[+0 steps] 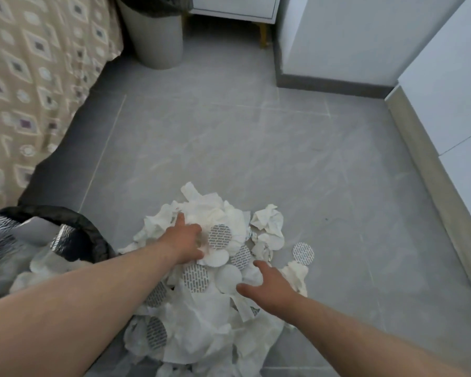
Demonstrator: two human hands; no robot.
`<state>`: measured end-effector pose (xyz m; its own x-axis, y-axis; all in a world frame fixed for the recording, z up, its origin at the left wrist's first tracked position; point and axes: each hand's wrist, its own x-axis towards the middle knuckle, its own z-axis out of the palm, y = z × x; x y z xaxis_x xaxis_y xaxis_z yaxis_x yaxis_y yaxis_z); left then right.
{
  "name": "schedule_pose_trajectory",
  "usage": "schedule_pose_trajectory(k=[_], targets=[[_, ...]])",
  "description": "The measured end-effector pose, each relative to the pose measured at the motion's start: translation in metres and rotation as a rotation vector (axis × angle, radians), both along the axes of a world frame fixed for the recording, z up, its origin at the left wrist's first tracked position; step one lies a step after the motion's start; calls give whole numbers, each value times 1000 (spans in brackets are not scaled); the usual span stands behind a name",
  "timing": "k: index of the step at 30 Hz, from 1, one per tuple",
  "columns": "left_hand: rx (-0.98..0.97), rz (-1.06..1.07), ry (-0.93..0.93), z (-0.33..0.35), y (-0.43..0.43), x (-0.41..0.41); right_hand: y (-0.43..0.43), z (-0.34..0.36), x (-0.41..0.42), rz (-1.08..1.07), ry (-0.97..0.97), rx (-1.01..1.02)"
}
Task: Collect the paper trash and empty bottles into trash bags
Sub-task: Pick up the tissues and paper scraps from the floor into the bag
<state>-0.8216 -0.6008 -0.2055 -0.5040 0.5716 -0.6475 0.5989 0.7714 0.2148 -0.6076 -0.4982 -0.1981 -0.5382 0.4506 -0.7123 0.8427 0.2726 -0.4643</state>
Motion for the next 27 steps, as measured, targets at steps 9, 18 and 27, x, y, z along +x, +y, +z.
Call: schedule_pose_trajectory(k=[9,18,27], targets=[[128,106,8,-6,-17,4,-43,-29,-21,27,101,-51],[257,237,-42,-5,-16,5,-62,-39,-12,71,111,38],[476,277,-58,52,9,-9,8,27,-18,107,222,104]])
